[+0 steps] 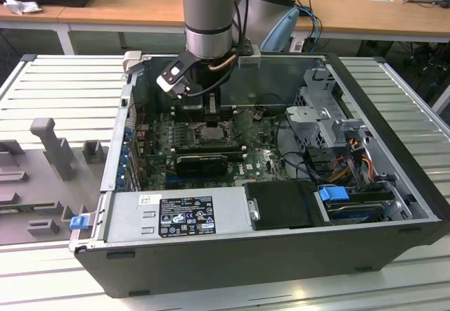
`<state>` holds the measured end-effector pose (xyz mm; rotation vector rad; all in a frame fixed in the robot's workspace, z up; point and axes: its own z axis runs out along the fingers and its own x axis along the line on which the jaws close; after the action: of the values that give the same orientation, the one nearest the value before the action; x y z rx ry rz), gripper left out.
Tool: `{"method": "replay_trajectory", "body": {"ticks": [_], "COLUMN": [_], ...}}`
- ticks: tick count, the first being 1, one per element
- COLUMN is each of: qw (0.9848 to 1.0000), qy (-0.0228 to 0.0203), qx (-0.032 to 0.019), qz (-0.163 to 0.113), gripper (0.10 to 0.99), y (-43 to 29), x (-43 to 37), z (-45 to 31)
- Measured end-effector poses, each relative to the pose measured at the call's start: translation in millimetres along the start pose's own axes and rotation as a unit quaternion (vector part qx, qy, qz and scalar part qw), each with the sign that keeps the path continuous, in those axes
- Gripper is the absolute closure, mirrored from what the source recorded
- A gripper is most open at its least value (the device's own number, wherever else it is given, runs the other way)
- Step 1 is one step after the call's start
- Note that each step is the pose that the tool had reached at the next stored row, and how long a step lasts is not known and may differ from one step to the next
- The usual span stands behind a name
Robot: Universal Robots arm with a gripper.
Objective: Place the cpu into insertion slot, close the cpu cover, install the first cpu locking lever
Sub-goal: 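Place the cpu into insertion slot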
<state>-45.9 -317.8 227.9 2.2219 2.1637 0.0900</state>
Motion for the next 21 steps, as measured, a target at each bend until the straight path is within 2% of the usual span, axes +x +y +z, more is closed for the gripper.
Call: {"method": "replay_trajectory", "body": {"ticks": [16, 21], "qw": [1.0, 1.0], "qy": [0.0, 0.0], "qx": [0.0, 0.0], "qz": [0.0, 0.0], "gripper": [0.98, 0.98], "y": [0.5, 0.8], "x": [0.1, 0.2], "z": [-7.8, -12.3]}}
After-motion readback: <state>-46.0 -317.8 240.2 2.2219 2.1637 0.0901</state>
